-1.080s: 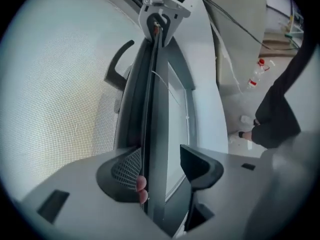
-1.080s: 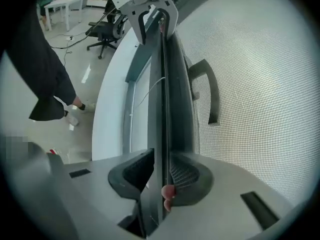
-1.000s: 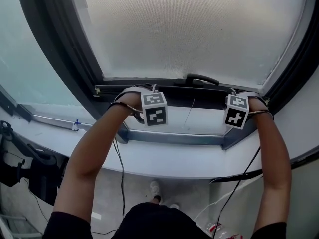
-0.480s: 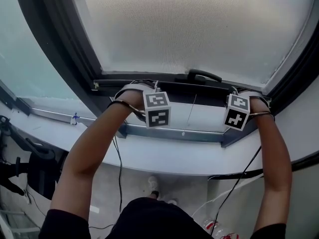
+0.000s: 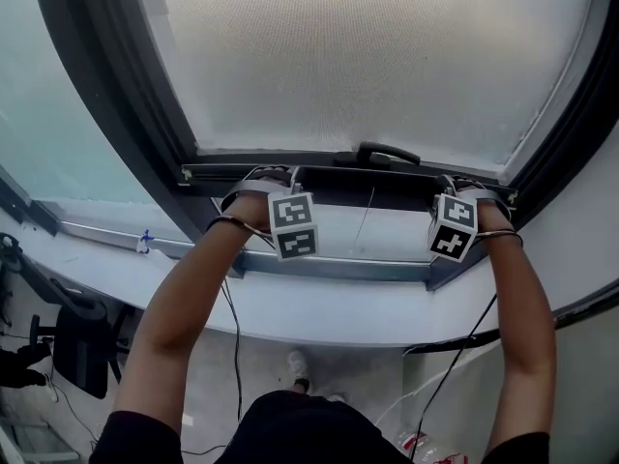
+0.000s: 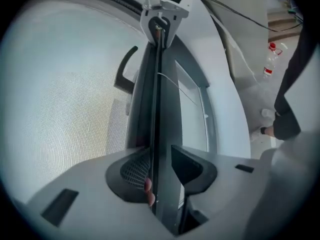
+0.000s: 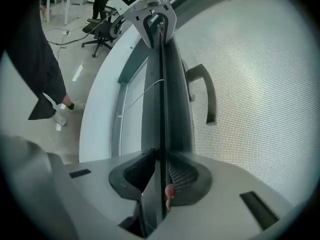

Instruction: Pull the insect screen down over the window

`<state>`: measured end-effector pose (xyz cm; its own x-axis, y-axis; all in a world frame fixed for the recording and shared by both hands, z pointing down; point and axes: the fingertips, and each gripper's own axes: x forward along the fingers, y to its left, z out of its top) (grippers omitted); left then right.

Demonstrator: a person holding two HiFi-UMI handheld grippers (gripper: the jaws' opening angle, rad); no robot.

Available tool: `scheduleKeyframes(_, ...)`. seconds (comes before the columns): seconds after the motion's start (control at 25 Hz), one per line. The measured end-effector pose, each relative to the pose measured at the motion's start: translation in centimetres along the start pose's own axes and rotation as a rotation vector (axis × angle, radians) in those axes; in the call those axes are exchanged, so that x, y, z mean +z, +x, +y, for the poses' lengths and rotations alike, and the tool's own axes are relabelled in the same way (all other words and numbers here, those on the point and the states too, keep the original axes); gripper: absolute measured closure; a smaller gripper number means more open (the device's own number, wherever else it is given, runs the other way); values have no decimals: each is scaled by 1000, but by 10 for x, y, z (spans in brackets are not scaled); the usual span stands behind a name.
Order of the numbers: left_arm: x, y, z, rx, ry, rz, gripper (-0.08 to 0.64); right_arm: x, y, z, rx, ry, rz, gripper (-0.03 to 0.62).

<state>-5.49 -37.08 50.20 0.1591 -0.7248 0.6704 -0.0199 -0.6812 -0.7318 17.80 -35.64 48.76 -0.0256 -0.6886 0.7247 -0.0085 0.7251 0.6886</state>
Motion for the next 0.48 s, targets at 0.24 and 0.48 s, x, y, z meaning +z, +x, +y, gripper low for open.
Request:
scheduleKeyframes(0.24, 6, -39, -8, 126, -366, -275, 428, -2, -34, -9, -322, 212, -189, 508)
scheduleKeyframes(0.48, 37, -131, -22, 167, -858, -714, 428, 3, -134, -1, -508, 864, -645, 509)
